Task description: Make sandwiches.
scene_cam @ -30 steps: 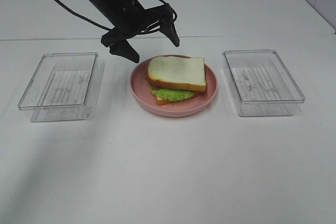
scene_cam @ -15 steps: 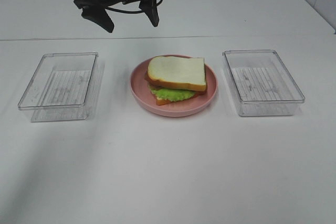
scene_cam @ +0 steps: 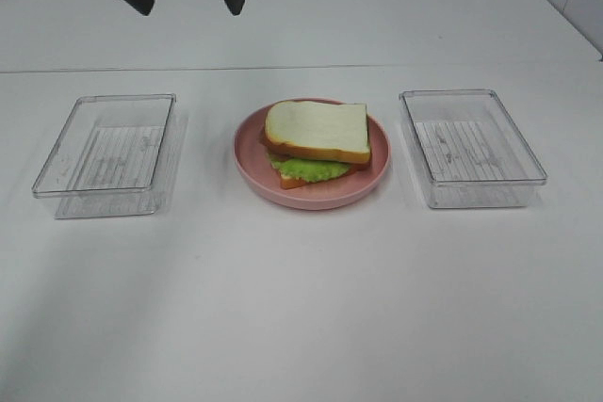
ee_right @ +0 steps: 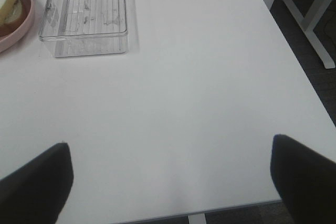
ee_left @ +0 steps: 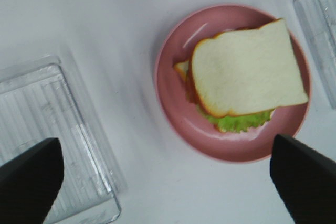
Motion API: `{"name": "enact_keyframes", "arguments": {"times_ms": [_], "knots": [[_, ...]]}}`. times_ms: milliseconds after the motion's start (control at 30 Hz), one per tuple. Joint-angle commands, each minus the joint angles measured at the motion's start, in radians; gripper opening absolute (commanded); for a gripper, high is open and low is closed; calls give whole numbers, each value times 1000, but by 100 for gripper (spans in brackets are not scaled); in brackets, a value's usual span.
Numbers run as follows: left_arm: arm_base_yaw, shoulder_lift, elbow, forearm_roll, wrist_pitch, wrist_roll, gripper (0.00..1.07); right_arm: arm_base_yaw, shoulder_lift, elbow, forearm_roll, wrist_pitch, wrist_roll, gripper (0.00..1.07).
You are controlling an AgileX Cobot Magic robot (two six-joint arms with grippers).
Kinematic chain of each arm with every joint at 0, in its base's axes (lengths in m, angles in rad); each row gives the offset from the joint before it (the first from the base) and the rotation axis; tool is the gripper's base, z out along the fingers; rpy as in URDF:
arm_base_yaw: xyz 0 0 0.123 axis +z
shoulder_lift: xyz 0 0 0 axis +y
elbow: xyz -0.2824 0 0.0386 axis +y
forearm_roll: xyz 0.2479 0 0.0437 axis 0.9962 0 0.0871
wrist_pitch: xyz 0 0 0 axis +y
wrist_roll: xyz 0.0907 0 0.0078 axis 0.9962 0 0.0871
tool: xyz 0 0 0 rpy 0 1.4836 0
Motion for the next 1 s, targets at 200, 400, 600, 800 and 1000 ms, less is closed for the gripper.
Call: {"name": "enact_keyframes", "arguments": {"times_ms": [200,400,600,800,1000], "knots": [[55,-236,280,104,106,33,102,-4,-29,0,-4,-2,-9,99],[158,-457,545,104,104,43,102,-4,-29,0,-4,-2,-9,99],[234,-616,729,135,91,44,102,-4,-29,0,-4,-2,-9,99],[302,-839,938,135,20,37,102,-4,-29,0,-4,-2,-9,99],[315,-1068,1109,135,-32,31,102,-4,-29,0,-4,-2,-9,99]]}}
